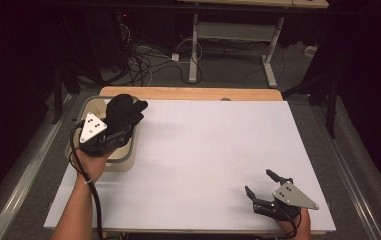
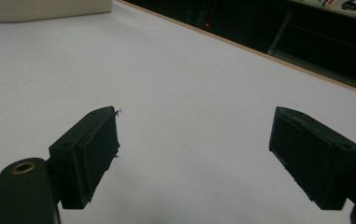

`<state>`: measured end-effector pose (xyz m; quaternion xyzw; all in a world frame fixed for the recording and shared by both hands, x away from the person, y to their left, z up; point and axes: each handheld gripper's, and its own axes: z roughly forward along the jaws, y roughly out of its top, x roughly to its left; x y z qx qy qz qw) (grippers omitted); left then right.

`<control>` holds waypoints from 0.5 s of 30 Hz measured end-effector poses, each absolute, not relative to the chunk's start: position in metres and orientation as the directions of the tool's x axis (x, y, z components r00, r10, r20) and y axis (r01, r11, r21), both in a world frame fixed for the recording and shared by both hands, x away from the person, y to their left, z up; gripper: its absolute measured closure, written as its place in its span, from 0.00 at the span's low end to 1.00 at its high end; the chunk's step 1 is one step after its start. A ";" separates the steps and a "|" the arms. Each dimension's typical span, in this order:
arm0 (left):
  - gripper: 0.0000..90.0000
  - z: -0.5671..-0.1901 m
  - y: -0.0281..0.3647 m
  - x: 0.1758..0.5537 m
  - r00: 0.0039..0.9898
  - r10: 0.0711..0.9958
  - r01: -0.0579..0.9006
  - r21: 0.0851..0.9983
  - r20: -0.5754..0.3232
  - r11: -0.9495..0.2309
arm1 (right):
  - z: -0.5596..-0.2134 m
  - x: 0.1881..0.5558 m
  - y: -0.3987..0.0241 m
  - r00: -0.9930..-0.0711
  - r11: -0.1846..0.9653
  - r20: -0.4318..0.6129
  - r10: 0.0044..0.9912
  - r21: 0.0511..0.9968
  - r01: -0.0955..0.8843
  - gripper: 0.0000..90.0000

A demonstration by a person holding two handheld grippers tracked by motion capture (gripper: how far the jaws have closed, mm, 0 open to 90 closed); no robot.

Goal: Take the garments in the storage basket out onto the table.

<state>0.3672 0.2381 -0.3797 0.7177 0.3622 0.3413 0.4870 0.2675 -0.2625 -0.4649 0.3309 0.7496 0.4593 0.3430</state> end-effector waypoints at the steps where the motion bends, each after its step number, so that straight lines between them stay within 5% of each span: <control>1: 0.47 -0.379 0.238 0.367 0.507 0.851 0.186 0.948 0.133 -0.259 | -0.465 0.268 -0.262 -0.544 0.366 -0.215 0.811 0.912 0.187 0.21; 15: 0.47 -0.375 0.220 0.364 0.548 0.826 0.147 0.957 0.130 -0.248 | -0.465 0.269 -0.259 -0.543 0.391 -0.227 0.809 0.897 0.206 0.17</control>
